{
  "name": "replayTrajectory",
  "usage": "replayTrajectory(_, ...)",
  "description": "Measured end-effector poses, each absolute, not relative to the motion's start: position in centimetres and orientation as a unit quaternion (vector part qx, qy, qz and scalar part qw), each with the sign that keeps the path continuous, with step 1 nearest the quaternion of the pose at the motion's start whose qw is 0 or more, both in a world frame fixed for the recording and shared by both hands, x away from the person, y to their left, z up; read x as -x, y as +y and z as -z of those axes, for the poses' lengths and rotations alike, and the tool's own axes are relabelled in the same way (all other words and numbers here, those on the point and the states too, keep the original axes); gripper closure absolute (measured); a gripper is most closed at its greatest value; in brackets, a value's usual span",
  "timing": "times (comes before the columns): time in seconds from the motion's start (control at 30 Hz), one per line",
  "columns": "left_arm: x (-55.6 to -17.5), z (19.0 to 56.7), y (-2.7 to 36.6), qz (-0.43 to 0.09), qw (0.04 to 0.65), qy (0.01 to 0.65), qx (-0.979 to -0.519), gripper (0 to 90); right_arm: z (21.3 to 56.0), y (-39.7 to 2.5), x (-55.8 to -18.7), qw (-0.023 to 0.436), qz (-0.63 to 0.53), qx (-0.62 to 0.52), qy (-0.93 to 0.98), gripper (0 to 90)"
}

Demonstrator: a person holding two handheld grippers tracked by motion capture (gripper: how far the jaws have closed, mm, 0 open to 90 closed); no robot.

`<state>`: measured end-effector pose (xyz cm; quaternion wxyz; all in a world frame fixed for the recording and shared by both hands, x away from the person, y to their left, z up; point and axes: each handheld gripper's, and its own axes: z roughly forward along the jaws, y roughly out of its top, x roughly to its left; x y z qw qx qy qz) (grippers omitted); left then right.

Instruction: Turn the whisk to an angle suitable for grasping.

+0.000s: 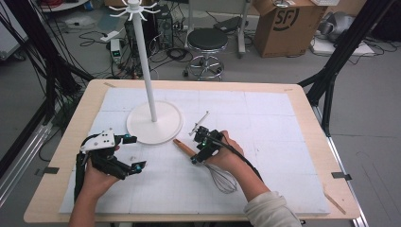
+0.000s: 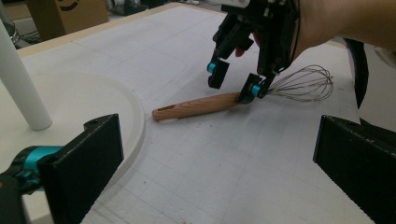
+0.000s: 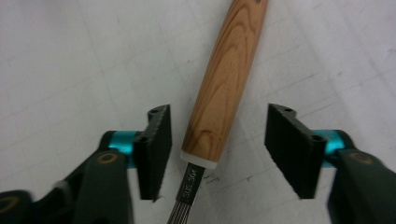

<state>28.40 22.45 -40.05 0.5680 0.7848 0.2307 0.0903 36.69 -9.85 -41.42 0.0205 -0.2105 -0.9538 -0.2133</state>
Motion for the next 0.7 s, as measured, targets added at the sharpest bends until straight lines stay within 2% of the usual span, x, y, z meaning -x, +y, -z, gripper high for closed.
replayTrajectory(0.13, -28.4, 40.1, 22.4, -0.091, 0.567, 0.231, -0.785, 2.2, 41.9, -9.3, -36.4, 0.020, 0.187, 0.198, -0.962, 59.2)
replayTrajectory(0.47, -28.4, 40.1, 22.4, -0.091, 0.567, 0.230, -0.785, 2.2, 41.3, -9.9, -36.0, -0.005, 0.166, 0.192, -0.967, 68.5)
replayTrajectory(0.7, -28.4, 40.1, 22.3, -0.089, 0.568, 0.230, -0.785, 2.2, 41.2, -11.2, -35.6, -0.015, 0.160, 0.184, -0.970, 70.5)
